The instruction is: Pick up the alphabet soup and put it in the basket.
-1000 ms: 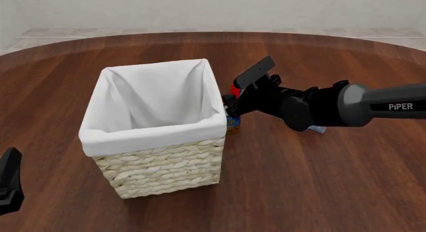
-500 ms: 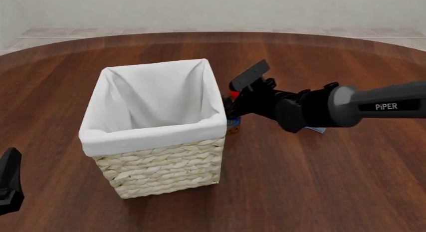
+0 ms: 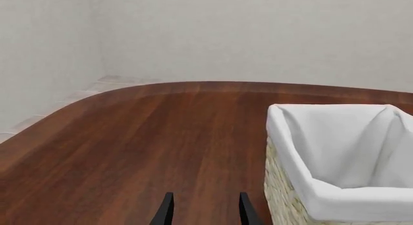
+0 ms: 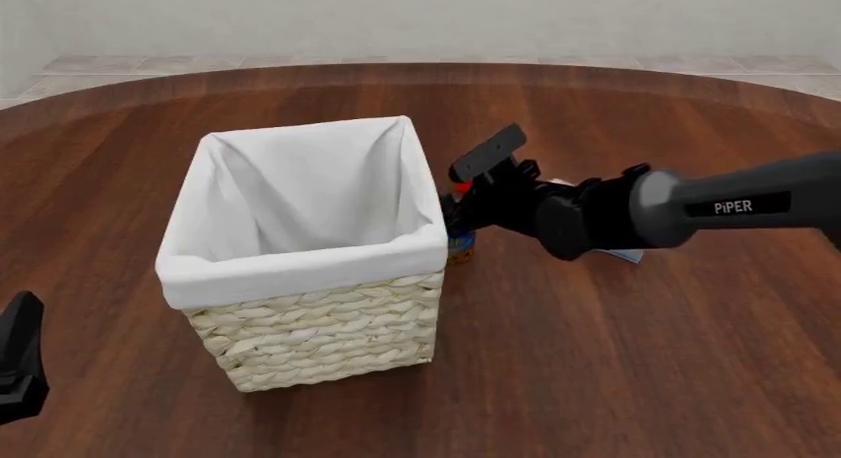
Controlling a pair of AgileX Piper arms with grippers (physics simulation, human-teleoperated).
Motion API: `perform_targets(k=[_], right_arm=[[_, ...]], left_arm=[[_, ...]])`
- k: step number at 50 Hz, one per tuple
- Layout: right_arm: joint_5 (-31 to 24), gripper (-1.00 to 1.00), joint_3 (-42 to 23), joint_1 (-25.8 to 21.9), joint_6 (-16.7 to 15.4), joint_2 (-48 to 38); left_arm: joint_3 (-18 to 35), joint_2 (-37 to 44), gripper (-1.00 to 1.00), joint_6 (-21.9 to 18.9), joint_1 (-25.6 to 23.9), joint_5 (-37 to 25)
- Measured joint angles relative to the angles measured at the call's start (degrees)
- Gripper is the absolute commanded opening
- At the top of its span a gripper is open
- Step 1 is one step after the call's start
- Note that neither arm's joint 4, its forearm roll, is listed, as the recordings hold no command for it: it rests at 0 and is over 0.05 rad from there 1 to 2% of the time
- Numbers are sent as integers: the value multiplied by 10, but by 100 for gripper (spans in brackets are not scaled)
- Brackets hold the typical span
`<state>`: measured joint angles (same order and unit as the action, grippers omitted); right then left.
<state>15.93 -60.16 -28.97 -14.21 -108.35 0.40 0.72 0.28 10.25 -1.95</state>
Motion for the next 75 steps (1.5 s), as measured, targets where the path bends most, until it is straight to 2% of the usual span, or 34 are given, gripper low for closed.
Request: perform_targets(k=[75], right_arm=[[13,100,-5,2,23,-42]], left_arm=[[8,13,100,-7,-8,10]])
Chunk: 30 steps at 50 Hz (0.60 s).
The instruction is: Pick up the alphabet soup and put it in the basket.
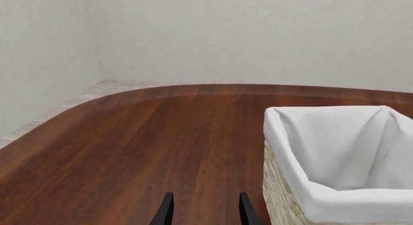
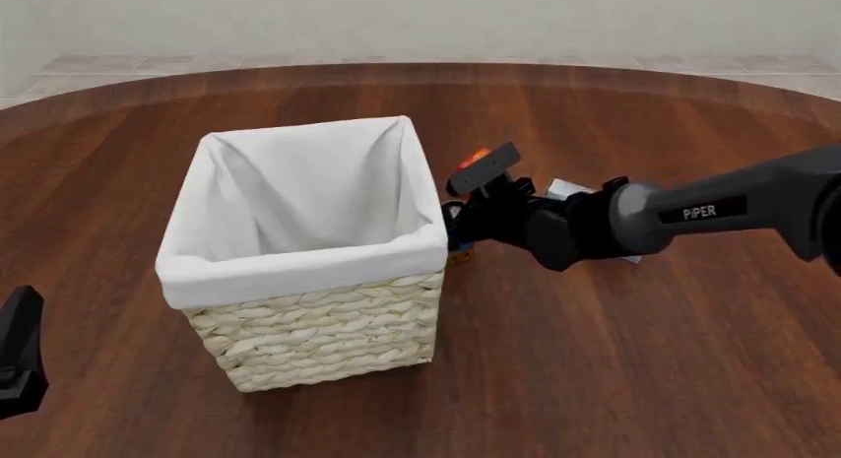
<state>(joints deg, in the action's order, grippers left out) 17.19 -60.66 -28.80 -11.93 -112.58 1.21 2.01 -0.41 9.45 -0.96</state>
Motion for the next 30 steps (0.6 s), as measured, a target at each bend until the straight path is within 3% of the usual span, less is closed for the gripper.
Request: perform_targets(k=[30], right_arm=[[8,100,2,0,6,-14]], left_arm=[[-3,21,100,-2,-3,21]])
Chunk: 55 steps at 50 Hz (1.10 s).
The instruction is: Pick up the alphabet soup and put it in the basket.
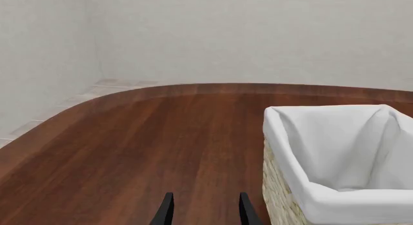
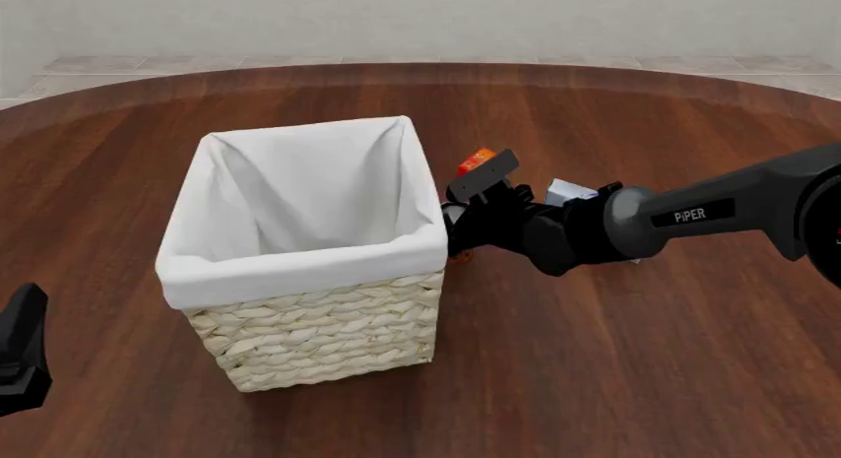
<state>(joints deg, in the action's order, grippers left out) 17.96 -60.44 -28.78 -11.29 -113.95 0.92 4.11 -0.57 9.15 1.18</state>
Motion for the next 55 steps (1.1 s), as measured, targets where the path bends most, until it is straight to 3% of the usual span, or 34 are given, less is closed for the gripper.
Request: perform_targets(k=[55], right_arm=[[11,100,-3,6,13,-23]], left_arm=[[1,18,100,-4,-6,17]])
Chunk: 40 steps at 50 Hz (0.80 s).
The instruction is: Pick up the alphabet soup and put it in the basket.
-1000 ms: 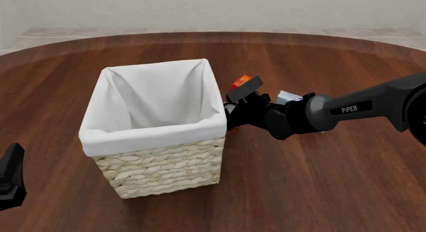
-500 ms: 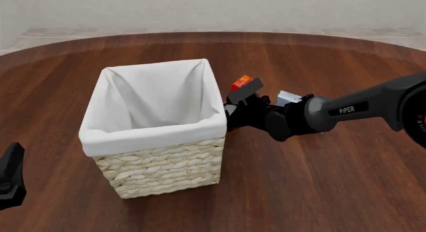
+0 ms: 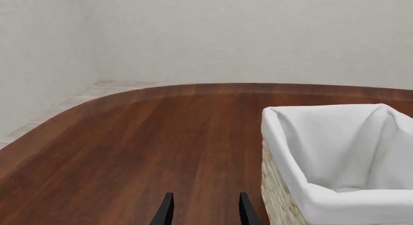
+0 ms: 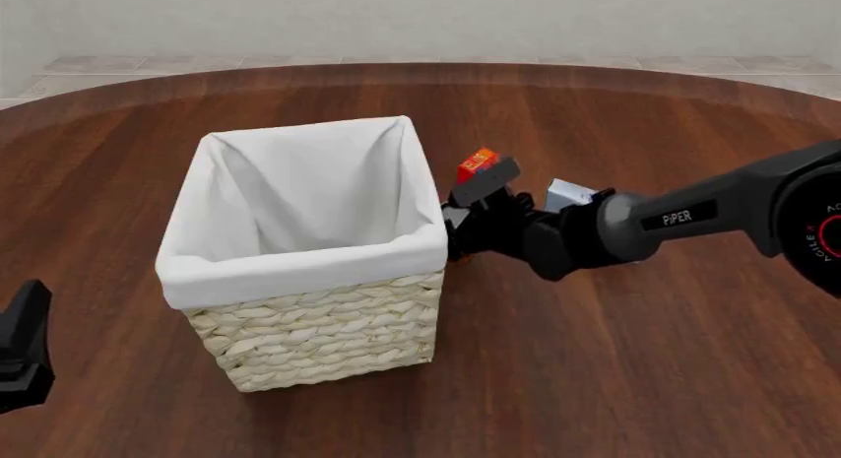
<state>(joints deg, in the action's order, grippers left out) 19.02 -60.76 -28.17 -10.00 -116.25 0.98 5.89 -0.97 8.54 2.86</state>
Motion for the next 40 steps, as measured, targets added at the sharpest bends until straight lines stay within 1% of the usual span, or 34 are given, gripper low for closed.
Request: perform_targets(k=[18,19,27,40], right_arm=[[7,100,7,-1,6,-4],[8,-100,8,-1,7,-4],[14,-100,16,0,4,0],[21,-100,28,6,-9,10]], left_arm=[[2,-5,100,-1,-2,-6],[2,-5,100,-1,-2,-7],[4,-12,100,-1,-3,-14],[7,-21,100,0,-5,-25]])
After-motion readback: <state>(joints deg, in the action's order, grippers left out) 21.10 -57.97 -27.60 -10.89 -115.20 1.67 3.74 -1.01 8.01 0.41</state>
